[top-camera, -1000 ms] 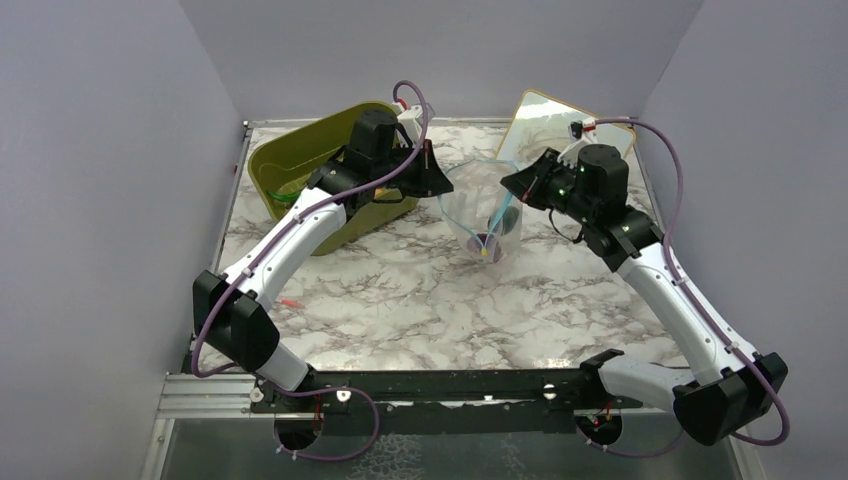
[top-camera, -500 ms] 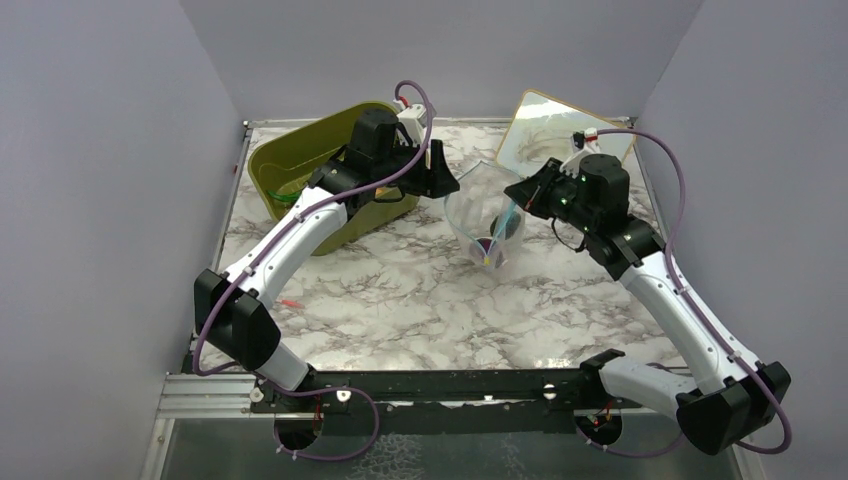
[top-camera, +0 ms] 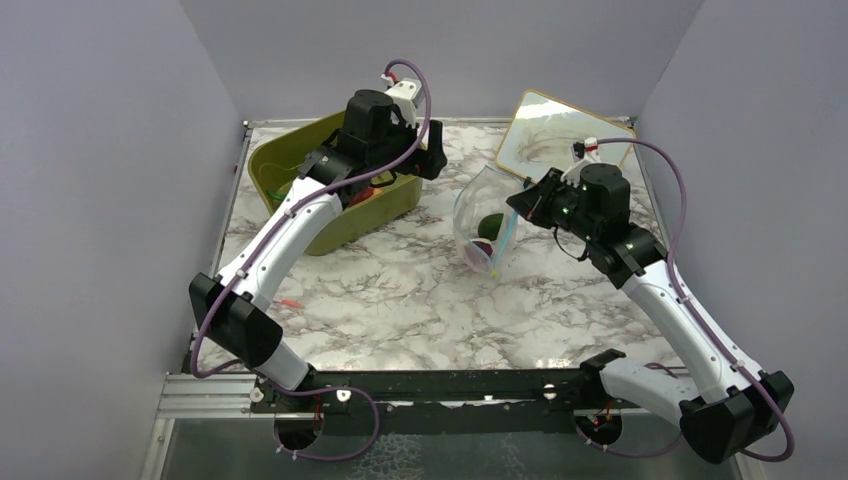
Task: Place the food in the zip-top bag and seal the zipper
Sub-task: Pick up the fake fish from the bin.
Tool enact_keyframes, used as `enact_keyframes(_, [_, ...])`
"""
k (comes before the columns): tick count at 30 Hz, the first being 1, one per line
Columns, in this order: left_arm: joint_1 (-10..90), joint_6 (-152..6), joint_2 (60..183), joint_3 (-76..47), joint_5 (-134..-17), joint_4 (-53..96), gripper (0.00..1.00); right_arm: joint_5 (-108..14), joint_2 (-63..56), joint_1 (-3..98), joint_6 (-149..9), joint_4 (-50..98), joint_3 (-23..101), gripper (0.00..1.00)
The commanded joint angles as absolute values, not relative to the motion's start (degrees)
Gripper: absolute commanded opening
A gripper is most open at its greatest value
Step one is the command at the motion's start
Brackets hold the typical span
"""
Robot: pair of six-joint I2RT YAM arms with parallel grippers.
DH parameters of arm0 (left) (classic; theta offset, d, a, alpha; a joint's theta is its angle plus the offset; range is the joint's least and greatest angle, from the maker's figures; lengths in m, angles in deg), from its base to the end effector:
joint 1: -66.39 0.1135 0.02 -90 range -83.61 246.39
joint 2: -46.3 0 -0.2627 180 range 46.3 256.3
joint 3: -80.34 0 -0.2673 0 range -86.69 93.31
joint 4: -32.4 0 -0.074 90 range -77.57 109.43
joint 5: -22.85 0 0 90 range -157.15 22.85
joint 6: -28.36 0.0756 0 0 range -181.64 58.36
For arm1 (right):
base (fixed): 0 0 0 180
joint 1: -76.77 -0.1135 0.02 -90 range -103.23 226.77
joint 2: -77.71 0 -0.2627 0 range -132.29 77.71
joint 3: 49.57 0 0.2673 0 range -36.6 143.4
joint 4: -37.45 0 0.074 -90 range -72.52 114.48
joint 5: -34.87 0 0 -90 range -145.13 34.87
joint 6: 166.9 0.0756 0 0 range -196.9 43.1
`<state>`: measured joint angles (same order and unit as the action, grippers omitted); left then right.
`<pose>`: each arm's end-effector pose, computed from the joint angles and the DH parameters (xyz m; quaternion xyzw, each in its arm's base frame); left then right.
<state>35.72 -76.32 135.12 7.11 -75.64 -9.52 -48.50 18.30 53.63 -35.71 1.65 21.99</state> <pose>0.3425 -0.2161 0.3981 0.1562 0.8225 -0.2667 0.4774 0.2579 0.1197 0.3361 0.0998 0.8302 0.3318 0.4367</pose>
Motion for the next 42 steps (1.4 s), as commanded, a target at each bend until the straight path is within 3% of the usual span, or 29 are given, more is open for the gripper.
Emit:
enact_keyframes(1, [37.6, -69.5, 138.0, 10.0, -66.7, -13.7, 0.99, -49.1, 19.9, 53.9, -36.4, 2.5, 20.9, 0.01])
enact_keyframes(11, [46.4, -61.5, 146.7, 11.7, -57.9, -14.1, 0.95, -46.6, 18.9, 54.0, -36.0, 2.2, 19.6, 0.01])
enact_keyframes(14, [49.0, -56.6, 149.8, 11.9, -58.9, -12.4, 0.91, -45.6, 17.7, 53.9, -36.4, 1.7, 20.1, 0.01])
enact_keyframes(28, [55.3, -47.6, 164.1, 21.8, -65.8, -13.0, 0.94, -51.6, 13.4, 53.9, -32.3, -2.2, 23.5, 0.01])
enact_keyframes(35, [55.6, -45.0, 174.0, 34.3, -62.4, -17.8, 0.92, -58.1, 9.8, 54.0, -28.2, -18.0, 29.9, 0.01])
enact_keyframes(42, [56.6, -46.9, 174.5, 32.3, -56.8, -15.9, 0.84, -58.9, 3.4, 54.0, -28.8, -29.4, 42.0, 0.01])
